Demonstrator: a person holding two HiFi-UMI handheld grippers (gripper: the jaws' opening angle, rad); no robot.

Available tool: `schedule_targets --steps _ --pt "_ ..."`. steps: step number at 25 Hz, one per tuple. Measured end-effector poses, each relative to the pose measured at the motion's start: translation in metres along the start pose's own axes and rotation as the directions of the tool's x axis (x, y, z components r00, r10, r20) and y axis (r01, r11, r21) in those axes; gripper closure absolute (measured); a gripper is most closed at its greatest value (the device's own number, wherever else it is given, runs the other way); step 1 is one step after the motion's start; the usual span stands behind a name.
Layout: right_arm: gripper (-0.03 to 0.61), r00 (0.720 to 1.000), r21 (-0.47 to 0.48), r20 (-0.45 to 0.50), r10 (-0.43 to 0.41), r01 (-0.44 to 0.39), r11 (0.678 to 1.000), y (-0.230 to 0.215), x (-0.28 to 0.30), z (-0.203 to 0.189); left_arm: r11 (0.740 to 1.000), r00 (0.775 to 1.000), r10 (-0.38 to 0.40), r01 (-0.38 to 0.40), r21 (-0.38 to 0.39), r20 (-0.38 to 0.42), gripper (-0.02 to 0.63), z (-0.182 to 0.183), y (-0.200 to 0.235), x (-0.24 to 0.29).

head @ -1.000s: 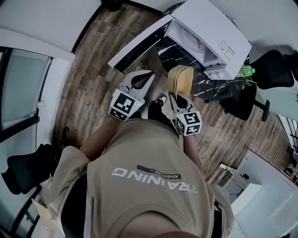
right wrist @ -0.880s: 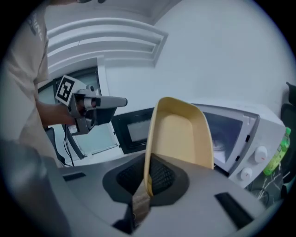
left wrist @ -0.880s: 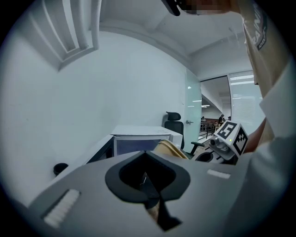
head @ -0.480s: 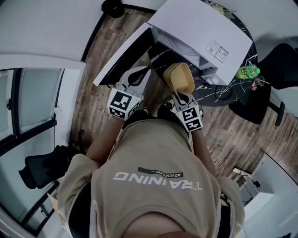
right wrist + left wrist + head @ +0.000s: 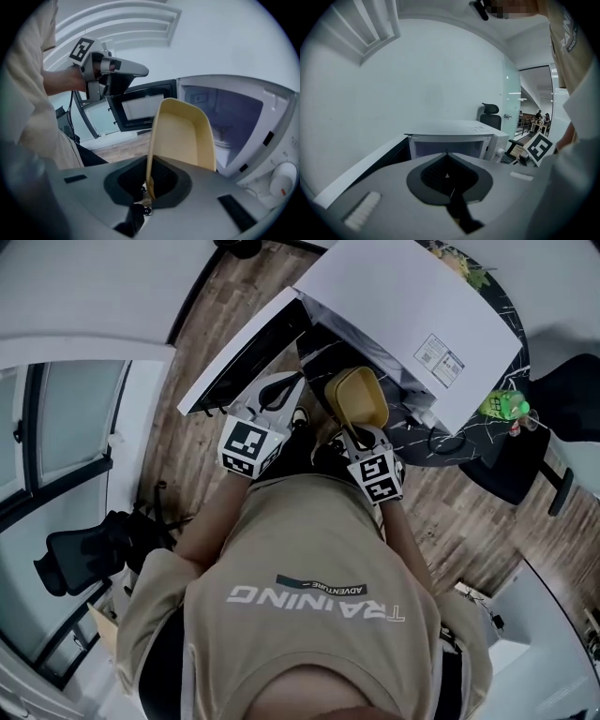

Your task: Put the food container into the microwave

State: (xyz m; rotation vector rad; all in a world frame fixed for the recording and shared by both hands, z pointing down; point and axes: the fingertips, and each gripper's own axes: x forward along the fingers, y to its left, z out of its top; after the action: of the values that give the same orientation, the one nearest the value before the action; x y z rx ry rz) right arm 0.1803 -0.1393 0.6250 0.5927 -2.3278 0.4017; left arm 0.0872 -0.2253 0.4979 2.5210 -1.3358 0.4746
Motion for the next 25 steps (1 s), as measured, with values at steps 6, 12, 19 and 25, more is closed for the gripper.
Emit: schedule_targets --steps 6,12,19,25 --pt "0.557 0.997 -0.054 -0.076 -0.024 0.02 0.998 -0.016 0.019 0.021 0.998 0.998 -0.068 0.068 -0.004 0.015 0.623 -0.005 0.011 0.025" --pt "0.557 0.987 0.011 -0.135 -0.089 0.092 0.996 -0.033 0.031 0.045 0.984 0.986 -0.167 0.165 0.069 0.025 0.623 -0.006 0.019 0.039" --pt "0.557 0.932 -0.05 -0.281 -0.229 0.224 0.973 -0.071 0.062 0.044 0.966 0.965 -0.26 0.259 0.03 0.032 0.623 -0.028 0.037 0.05" --pt "0.557 0.888 -0.209 -0.349 -0.3 0.238 0.948 -0.095 0.072 0.045 0.953 0.953 -0.303 0.303 0.023 0.01 0.623 -0.039 0.032 0.056"
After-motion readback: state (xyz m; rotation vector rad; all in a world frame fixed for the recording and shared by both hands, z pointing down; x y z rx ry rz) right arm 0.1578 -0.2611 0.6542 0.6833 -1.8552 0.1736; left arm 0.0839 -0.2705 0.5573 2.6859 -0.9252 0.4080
